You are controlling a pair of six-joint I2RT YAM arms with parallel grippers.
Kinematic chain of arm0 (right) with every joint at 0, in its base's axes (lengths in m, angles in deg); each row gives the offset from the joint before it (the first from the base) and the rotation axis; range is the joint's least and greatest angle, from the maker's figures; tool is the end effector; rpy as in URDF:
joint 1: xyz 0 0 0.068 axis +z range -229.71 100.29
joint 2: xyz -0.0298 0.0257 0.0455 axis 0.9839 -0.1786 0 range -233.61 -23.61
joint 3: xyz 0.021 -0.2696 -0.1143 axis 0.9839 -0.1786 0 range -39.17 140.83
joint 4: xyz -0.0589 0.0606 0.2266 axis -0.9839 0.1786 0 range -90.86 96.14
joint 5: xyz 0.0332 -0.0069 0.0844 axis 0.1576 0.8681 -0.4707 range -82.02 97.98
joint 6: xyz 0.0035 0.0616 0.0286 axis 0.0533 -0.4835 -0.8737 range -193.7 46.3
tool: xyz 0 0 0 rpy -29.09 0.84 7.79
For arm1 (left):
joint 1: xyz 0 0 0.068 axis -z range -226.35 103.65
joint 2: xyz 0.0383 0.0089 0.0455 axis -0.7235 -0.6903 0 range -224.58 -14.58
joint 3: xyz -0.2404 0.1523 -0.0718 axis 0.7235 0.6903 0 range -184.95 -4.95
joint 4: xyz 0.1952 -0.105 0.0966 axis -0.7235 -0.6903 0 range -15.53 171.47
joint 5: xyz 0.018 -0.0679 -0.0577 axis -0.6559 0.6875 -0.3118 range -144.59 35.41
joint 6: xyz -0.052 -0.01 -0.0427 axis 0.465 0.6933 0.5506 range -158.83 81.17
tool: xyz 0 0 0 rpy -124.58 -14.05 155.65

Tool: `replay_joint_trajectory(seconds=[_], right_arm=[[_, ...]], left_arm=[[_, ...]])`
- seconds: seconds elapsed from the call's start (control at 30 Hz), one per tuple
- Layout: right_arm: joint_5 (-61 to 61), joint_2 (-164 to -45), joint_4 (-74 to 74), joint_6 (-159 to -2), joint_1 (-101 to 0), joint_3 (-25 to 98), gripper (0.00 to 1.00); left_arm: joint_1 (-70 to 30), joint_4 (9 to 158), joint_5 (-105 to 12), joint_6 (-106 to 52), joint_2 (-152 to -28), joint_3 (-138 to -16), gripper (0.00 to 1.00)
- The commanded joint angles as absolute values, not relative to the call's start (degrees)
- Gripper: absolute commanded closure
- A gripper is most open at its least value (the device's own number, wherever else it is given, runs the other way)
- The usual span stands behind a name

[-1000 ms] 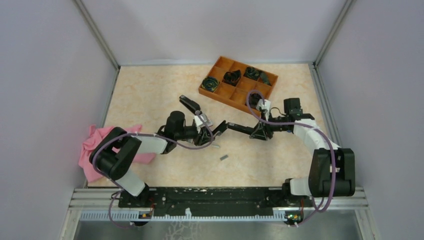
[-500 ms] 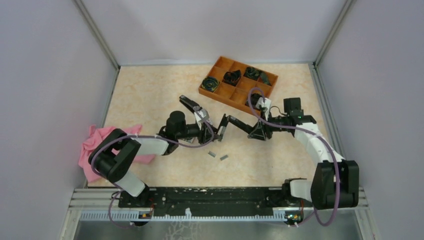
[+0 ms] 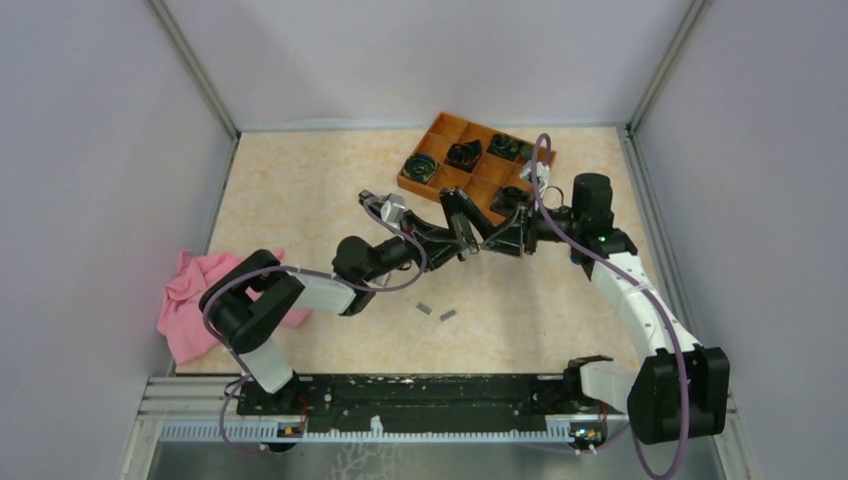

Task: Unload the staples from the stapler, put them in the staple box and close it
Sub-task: Unload the staple at the center of the board, then place the stapler at the center of the board.

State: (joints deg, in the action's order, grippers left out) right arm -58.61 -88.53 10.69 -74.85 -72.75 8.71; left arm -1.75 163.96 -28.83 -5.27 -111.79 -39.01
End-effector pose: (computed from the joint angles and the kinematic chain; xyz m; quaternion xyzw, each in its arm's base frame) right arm 0.2071 0.0757 0.3178 -0.3164 0.7036 0.5009 0.3923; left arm 0.2160 -0.2464 0.2647 0.2352 0.5436 -0.6014 0.5361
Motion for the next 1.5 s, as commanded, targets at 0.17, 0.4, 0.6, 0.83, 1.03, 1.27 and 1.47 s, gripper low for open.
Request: replay_joint_trajectory(seconds=[0.17,0.4,0.6,0.83,1.03,1.27,1.47], right_arm=[[-57.16,-88.12,-9.45,-92.22,-73.62,8.3,1.0],[-54.37,-88.04,-5.6,-88.67,-73.56,8.47,1.0],[-47.52,-91.31,1.38,-79.58,-73.49,10.84,1.0],[-36.69,-100.21,3.22,-71.93,-70.02,14.76,1.0],[-27.58,-108.26,0.2,-68.02,-64.06,19.02,1.0],[-18.64,-119.53,-2.69,-65.59,-57.44,27.35,1.0],[-10.22,-128.0,-7.31,-63.67,-52.61,32.13,1.0]], left_arm=[[2.05,180.63,-24.21,1.37,-113.42,-37.6,0.23],[2.01,181.39,-32.11,-3.91,-108.19,-28.04,0.08],[1.3,165.78,-37.44,-12.14,-93.3,-18.69,0.07],[0.24,119.33,-45.45,-22.47,-63.65,-21.44,0.01],[-0.02,107.82,-48.45,-19.26,-49.87,-18.14,0.01],[-0.1,97.46,-48.83,-14.44,-40.81,-17.6,0.01],[-0.03,93.29,-51.16,-11.62,-33.16,-15.84,0.01]])
